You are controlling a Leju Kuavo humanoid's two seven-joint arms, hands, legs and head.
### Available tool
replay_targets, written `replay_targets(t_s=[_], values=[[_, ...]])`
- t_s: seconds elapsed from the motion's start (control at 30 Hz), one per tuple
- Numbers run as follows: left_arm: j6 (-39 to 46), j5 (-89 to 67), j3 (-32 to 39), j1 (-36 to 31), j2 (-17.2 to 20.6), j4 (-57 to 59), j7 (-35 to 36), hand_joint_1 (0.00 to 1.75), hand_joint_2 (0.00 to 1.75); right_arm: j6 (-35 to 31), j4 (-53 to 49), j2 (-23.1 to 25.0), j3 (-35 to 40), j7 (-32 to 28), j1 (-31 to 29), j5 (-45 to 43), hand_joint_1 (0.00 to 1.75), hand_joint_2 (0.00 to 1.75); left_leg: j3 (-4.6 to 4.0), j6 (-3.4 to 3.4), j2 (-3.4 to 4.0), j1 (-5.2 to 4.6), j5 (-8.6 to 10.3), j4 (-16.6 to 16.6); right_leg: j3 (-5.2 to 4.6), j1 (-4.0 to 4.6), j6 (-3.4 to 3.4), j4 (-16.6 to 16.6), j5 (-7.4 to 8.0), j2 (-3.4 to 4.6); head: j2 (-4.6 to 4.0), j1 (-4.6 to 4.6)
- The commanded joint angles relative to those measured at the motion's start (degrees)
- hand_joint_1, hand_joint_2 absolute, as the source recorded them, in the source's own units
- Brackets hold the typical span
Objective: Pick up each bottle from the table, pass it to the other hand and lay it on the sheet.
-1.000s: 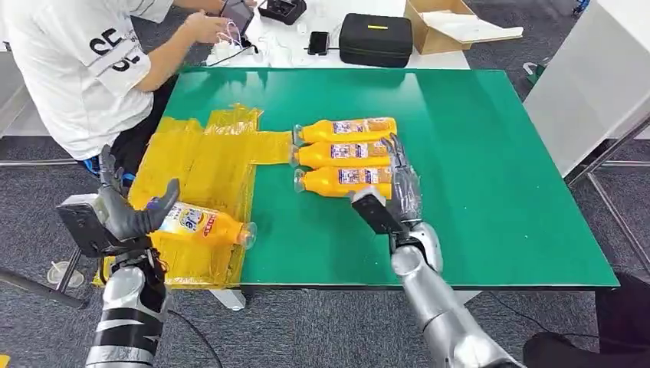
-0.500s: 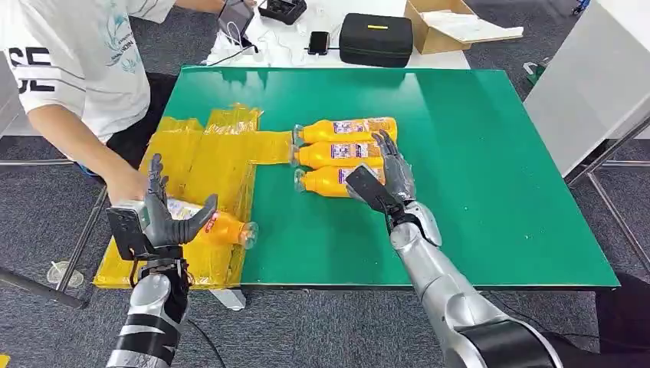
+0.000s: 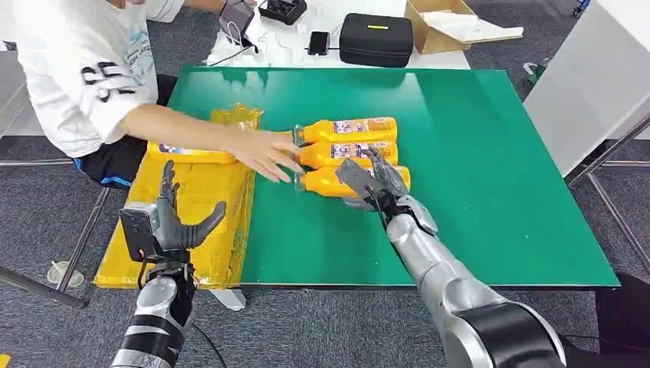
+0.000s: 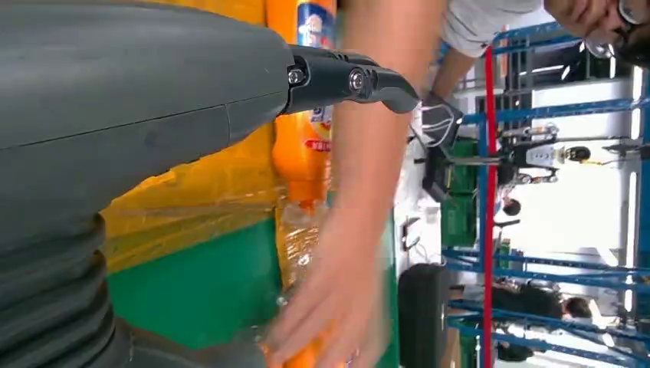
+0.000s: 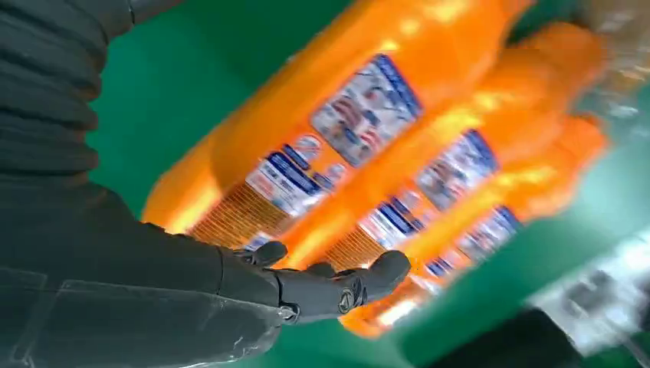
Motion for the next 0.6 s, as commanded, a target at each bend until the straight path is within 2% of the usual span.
replay_targets(t_s=[0.03, 0.2, 0.33, 0.37, 0.47, 0.5, 0.53, 0.6], values=[[-0.8, 0.5, 1.6, -3.0, 0.5, 6.5, 0.2, 0.0, 1.75, 3.8, 9.1, -1.4, 3.4, 4.2, -7.0, 1.3, 0.0, 1.75, 0.2, 0.04, 0.04, 0.01, -0.09, 0.0, 0.21, 0.05, -0.1, 0.0, -0.08, -0.04, -0.02, -0.02], [-1.3, 0.5, 2.2, -3.3, 0.4, 7.3, 0.2, 0.0, 1.75, 7.0, 9.6, -1.8, 5.4, 7.5, -9.0, 3.7, 0.0, 1.75, 0.12, 0.04, 0.04, -0.01, -0.06, 0.0, 0.12, 0.01, -0.07, 0.0, -0.06, -0.03, -0.02, -0.02], [-1.1, 0.5, 2.7, -2.6, 0.2, 6.3, 0.2, 0.0, 1.75, 3.4, 7.8, -1.8, 5.4, 4.3, -8.8, 4.3, 0.0, 1.75, 0.17, 0.05, 0.04, 0.01, -0.09, 0.1, 0.19, 0.04, -0.1, 0.0, -0.08, -0.05, -0.02, 0.0], [-1.4, 0.5, 2.8, -2.5, 0.2, 6.4, 0.2, 0.0, 1.75, 0.8, 6.0, -1.6, 5.1, -0.2, -7.9, 3.7, 0.0, 1.75, 0.23, 0.06, 0.11, 0.05, -0.13, 0.1, 0.25, 0.09, -0.13, 0.0, -0.09, 0.0, -0.02, -0.02], [-1.6, 0.4, 2.7, -1.9, 0.1, 5.7, 0.2, 0.0, 1.75, -4.7, 3.0, -1.2, 4.5, -7.6, -5.8, 2.8, 0.0, 1.75, 0.2, 0.05, 0.06, 0.03, -0.09, 0.0, 0.22, 0.07, -0.11, 0.0, -0.08, -0.04, -0.02, -0.02], [-1.6, 0.3, 2.6, -1.6, 0.1, 5.3, 0.2, 0.0, 1.75, -5.3, 1.0, -0.5, 2.3, -13.2, -4.2, -0.5, 0.0, 1.75, 0.1, 0.03, 0.03, 0.0, -0.04, 0.0, 0.11, 0.03, -0.07, 0.0, -0.04, -0.03, -0.02, 0.0], [-1.5, 0.3, 2.6, -1.4, 0.0, 5.2, 0.2, 0.0, 1.75, -5.5, 0.9, -0.2, 2.3, -13.5, -3.5, -0.6, 0.0, 1.75, 0.22, 0.04, 0.08, 0.04, -0.09, 0.0, 0.24, 0.07, -0.1, -0.1, -0.07, 0.0, -0.02, -0.02], [-1.6, 0.3, 2.5, -1.1, 0.0, 4.8, 0.2, 0.0, 1.75, -7.1, -2.4, 0.0, 2.2, -18.3, -1.6, -1.6, 0.0, 1.75, 0.22, 0.04, 0.06, 0.03, -0.08, 0.0, 0.24, 0.06, -0.09, -0.1, -0.07, -0.01, -0.02, 0.0]])
